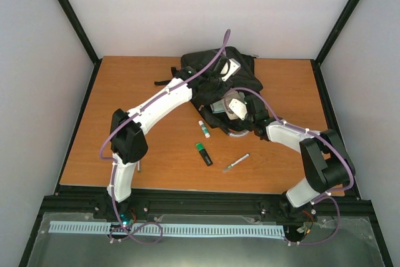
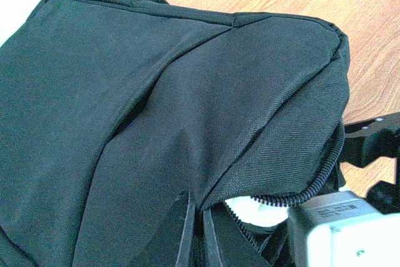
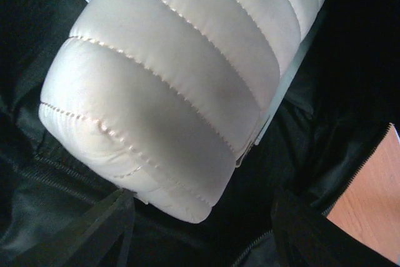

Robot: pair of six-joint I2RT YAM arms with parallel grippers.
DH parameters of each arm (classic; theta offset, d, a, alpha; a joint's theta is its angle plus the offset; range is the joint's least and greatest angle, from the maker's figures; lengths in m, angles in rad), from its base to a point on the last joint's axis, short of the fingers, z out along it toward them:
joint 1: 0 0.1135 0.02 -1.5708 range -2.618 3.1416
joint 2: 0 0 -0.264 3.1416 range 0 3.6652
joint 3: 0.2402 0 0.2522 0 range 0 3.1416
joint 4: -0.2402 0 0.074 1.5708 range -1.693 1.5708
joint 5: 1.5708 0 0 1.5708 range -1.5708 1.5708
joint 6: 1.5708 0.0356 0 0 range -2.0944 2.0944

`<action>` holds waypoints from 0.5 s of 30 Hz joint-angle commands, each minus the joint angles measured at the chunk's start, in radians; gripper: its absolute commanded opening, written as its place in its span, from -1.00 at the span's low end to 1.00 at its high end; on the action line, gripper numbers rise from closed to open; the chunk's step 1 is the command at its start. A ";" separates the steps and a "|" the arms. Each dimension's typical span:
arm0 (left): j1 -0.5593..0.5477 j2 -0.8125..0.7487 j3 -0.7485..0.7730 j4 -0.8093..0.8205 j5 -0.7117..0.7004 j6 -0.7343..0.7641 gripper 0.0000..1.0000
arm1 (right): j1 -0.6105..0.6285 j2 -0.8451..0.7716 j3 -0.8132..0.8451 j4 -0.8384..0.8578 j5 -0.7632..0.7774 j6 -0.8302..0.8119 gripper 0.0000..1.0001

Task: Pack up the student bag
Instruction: Place the stationery at the center of the board.

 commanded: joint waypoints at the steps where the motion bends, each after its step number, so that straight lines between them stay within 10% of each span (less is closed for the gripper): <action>1: -0.004 -0.084 0.020 0.063 0.008 -0.011 -0.98 | -0.002 -0.111 -0.060 0.061 -0.037 0.004 0.22; 10: -0.004 -0.081 0.017 0.074 0.019 -0.014 -0.98 | -0.006 -0.267 -0.147 -0.064 -0.132 -0.076 0.32; 15: -0.004 -0.084 0.021 0.068 0.029 -0.015 -0.98 | -0.006 -0.250 -0.176 -0.015 -0.169 -0.104 -0.33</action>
